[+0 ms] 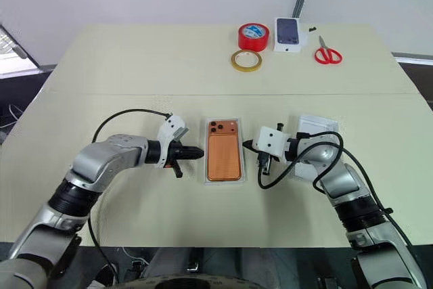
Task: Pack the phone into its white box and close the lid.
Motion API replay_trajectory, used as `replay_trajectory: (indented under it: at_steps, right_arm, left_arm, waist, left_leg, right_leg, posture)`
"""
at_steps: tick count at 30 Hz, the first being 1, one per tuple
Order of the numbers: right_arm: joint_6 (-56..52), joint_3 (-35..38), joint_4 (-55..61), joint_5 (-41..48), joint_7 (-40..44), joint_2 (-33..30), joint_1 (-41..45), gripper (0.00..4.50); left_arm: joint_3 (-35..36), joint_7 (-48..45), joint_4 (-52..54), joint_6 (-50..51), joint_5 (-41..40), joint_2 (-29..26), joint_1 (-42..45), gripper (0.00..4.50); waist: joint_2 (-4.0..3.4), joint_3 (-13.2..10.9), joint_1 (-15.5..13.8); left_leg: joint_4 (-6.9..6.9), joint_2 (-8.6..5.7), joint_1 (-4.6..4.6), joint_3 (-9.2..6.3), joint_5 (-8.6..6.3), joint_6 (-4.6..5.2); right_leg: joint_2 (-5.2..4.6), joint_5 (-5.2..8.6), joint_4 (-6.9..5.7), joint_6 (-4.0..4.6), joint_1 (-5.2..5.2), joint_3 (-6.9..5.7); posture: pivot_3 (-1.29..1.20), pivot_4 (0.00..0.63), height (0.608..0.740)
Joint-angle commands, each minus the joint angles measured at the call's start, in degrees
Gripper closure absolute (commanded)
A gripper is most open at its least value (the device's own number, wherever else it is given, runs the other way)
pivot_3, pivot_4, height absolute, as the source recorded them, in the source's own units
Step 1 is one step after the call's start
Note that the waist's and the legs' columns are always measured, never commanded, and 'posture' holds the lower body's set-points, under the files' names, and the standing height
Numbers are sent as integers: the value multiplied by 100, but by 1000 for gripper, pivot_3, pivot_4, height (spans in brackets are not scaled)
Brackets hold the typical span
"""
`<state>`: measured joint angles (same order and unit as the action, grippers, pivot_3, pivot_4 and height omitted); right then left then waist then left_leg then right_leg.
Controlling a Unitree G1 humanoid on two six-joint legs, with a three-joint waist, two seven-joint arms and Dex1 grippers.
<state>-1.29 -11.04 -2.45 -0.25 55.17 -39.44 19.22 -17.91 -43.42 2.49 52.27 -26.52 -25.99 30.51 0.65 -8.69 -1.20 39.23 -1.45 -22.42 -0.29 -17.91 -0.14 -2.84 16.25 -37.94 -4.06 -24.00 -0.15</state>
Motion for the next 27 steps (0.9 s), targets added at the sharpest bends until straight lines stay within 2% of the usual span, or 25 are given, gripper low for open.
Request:
replay_trajectory:
  at_steps: [1,7,14,22,27]
  right_arm:
    - [-55,260,351,183,29,-113,-43,4498]
    - [-218,605,498,286,140,-484,-340,4498]
    - [-352,1090,946,383,112,-813,-1099,4498]
    - [-313,1586,1152,399,-5,-1012,-1873,4498]
    - [-204,1709,1075,350,-50,-1045,-2017,4498]
  left_arm:
    - [-379,-124,-242,-179,219,381,235,4478]
    - [-867,-545,-852,-655,670,927,746,4478]
    - [-871,-805,-1580,-1009,992,1449,1043,4478]
    - [-968,-857,-1611,-938,1131,2004,1018,4478]
    - [-885,-923,-1586,-854,1129,2157,1050,4478]
  waist:
    - [0,0,-14]
    - [0,0,-113]
    - [1,0,-109]
    - [0,0,-121]
    - [1,-1,-99]
  left_leg:
    - [1,0,0,0,-2,3]
    - [2,-3,0,2,-1,2]
    - [2,-3,4,0,-6,12]
    - [3,-3,7,-3,-10,20]
    - [4,-2,11,-2,-10,20]
  right_leg:
    - [0,0,6,0,3,0]
    - [1,0,12,-1,6,0]
    - [5,0,30,-2,25,-1]
    - [7,0,45,-3,38,-2]
    - [8,0,49,-4,43,-1]
  posture:
    - [0,150,740]
    - [0,150,740]
    - [0,150,740]
    - [0,150,740]
    - [0,150,740]
